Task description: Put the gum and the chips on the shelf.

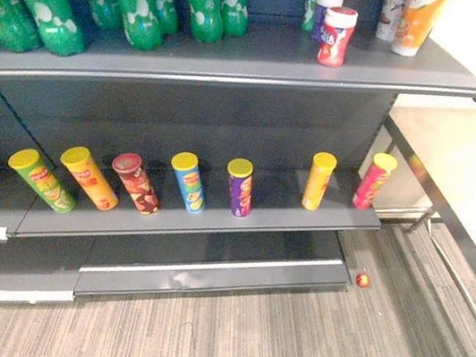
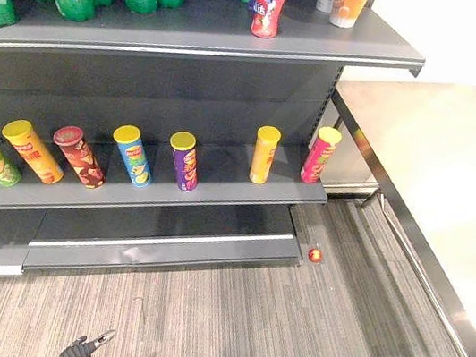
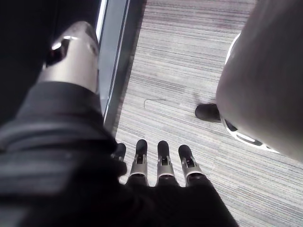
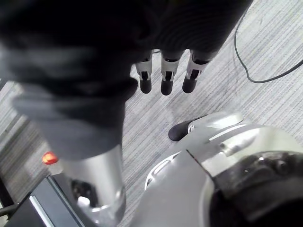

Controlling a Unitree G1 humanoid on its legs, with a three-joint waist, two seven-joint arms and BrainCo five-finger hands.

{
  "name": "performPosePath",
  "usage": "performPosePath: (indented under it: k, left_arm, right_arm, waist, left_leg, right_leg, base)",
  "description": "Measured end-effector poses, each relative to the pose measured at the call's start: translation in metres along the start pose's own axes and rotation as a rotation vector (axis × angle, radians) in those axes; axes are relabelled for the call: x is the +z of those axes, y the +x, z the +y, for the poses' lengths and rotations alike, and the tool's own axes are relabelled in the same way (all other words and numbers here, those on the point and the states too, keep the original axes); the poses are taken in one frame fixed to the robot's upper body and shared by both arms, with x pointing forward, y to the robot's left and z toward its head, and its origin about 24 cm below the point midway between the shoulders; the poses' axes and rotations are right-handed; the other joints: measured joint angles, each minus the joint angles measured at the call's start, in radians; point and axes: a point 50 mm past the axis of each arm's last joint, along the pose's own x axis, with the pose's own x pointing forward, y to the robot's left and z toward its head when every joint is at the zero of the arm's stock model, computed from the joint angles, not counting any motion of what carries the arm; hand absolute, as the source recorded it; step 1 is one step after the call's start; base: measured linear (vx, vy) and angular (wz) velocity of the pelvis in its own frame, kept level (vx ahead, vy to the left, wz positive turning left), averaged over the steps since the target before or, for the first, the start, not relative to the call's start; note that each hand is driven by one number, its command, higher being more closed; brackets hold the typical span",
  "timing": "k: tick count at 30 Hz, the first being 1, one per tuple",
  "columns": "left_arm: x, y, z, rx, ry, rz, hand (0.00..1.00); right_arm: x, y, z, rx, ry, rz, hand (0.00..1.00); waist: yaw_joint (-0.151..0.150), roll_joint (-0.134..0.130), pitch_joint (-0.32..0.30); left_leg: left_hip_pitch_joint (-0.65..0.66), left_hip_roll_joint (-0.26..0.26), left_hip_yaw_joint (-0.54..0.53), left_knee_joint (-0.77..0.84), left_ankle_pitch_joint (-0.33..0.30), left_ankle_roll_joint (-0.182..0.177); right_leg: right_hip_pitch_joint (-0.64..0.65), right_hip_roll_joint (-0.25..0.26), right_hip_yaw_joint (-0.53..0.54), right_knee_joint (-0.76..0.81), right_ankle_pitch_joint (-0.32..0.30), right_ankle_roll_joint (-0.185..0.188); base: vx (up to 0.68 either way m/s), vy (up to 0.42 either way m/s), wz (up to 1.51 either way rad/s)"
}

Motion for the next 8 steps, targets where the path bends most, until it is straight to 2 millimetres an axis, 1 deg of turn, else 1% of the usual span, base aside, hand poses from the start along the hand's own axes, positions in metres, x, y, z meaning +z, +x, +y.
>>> performPosePath:
  k: [3,8]
  left_arm:
    - [-0.0014,-0.0003,-0.0008,-0.004,0.002,0.004,0.00]
    - [0.0002,-0.0002,-0.0026,-0.023,0.035,-0.005,0.00]
  right_arm:
    - [-0.0002,0.0001,-0.0008,-0.001,-0.013,0.002,0.00]
    - [0.0021,0.0006,0.0006,0.005,-0.050,-0.005,0.00]
  waist:
    - [0.000,0.003,-0.002]
    - [0.000,0.001,-0.001]
  left_leg:
    - [0.023,0.003,0.003,0.000,-0.001,-0.001]
    - [0.037,0.005,0.006,-0.001,-0.006,-0.006]
  right_leg:
    - [0.019,0.002,0.005,0.000,-0.002,-0.004]
    - [0.025,0.005,0.014,0.000,-0.004,-0.006]
  base:
    - [0.06,-0.016,-0.09]
    - [0.00,-0.008,-0.05]
